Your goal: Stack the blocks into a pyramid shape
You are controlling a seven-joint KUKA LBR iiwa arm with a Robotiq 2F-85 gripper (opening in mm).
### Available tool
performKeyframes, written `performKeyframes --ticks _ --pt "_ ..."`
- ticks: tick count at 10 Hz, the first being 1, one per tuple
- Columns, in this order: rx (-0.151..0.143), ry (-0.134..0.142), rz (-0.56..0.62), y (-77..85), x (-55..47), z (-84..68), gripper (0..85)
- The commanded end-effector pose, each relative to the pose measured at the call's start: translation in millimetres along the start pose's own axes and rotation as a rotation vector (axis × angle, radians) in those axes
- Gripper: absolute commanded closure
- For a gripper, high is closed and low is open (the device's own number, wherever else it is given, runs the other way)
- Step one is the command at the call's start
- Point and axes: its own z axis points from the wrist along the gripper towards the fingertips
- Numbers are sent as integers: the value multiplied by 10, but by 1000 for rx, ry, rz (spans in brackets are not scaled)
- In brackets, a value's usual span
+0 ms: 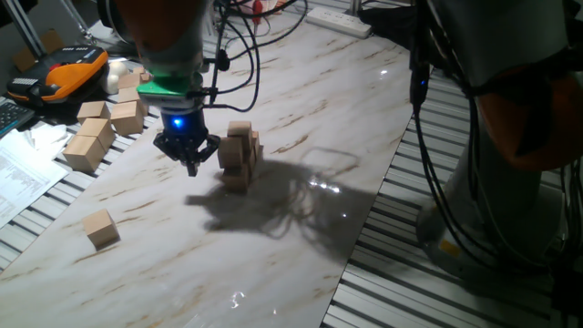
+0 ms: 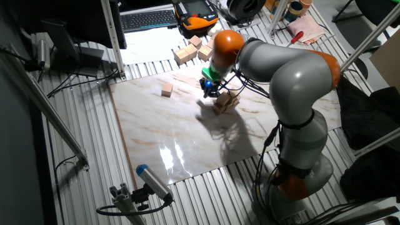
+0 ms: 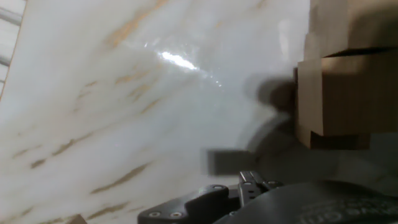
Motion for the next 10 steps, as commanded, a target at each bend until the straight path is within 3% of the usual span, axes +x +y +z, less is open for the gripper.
performKeyframes --ticks 1,2,5,9,10 --pt "16 -19 -21 -1 0 0 850" --pt "45 -51 -63 -1 0 0 850" --pt "-5 -20 -143 -1 0 0 850" --pt "-19 -12 -144 -1 0 0 850" --pt "-38 10 -116 35 25 -10 850"
